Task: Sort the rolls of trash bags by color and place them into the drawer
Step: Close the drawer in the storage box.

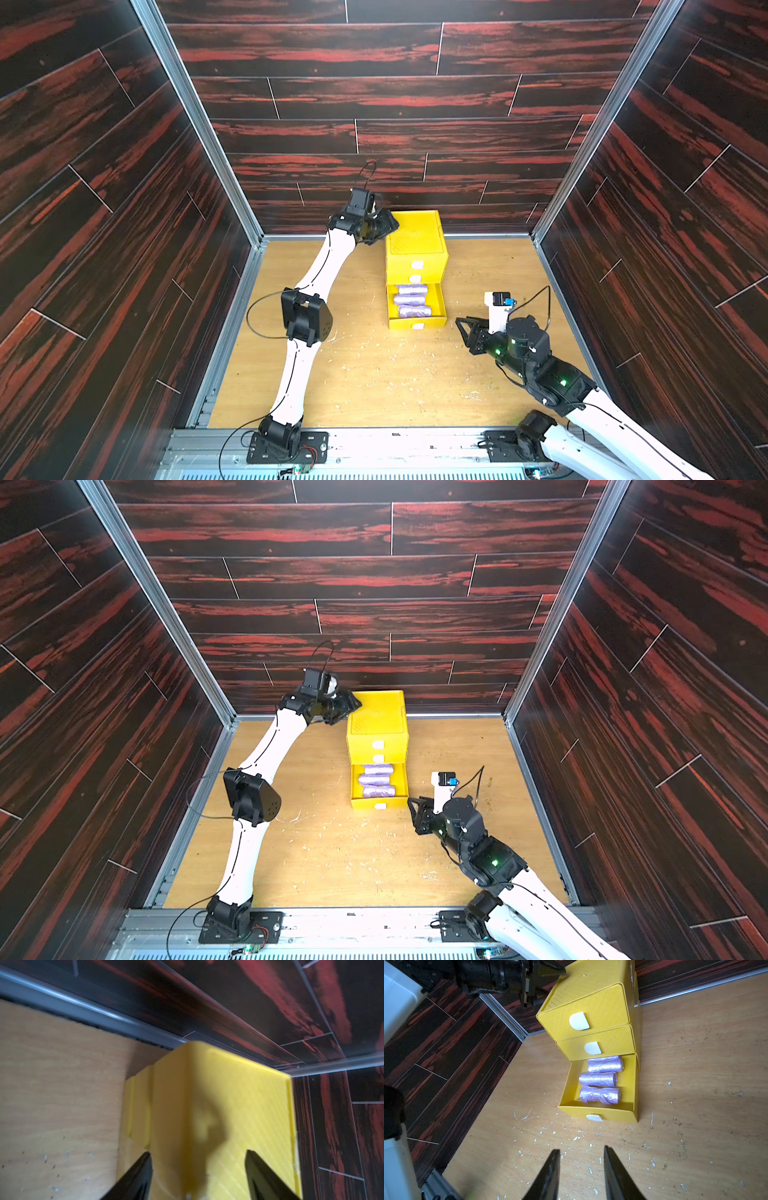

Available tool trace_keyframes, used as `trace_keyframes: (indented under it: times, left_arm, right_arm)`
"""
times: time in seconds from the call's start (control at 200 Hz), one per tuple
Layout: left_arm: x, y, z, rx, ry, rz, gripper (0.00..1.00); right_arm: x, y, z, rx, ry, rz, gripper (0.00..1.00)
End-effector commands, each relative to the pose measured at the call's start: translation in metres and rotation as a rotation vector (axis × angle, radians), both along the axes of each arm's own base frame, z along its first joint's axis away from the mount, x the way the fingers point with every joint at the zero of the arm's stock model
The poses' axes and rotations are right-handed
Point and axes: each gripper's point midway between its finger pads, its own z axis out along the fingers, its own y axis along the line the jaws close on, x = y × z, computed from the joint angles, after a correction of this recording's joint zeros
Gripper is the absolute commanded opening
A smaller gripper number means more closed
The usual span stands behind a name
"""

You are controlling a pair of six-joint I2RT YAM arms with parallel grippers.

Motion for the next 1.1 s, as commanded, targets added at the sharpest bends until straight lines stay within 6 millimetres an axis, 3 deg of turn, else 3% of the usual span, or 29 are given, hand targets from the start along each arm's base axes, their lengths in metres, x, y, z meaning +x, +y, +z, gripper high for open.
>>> trace_keyframes:
  times: [0.0,0.075,0.15,0.225,0.476,0.731,0.902,1.092]
  left_arm:
    - [0.000,-0.006,0.006,-0.026,-0.004,-0.026,0.64]
    - [-0.001,-0.007,-0.001,-0.015,0.009,-0.037,0.56]
    - [-0.004,-0.006,-0.008,-0.002,0.020,-0.041,0.50]
    - [-0.007,-0.005,-0.014,0.018,0.030,-0.049,0.50]
    - [-0.021,0.003,-0.037,0.104,0.104,-0.084,0.45]
    - [-0.033,0.008,-0.049,0.115,0.162,-0.075,0.39]
    - [-0.039,-0.003,-0.051,0.055,0.189,-0.068,0.35]
    - [-0.047,-0.016,-0.058,0.030,0.225,-0.083,0.35]
  right_arm:
    - [-0.005,0.006,-0.010,0.023,0.038,0.023,0.37]
    - [-0.009,0.008,-0.014,0.045,0.051,0.036,0.36]
    - [-0.013,0.011,-0.020,0.074,0.062,0.048,0.25]
    - [-0.017,0.014,-0.028,0.115,0.076,0.055,0.16]
    - [-0.029,0.021,-0.061,0.200,0.165,0.038,0.00]
    - [-0.042,0.040,-0.089,0.191,0.234,0.029,0.00]
    - [-0.050,0.054,-0.120,0.142,0.282,-0.056,0.00]
    - [-0.045,0.071,-0.142,0.176,0.326,-0.158,0.00]
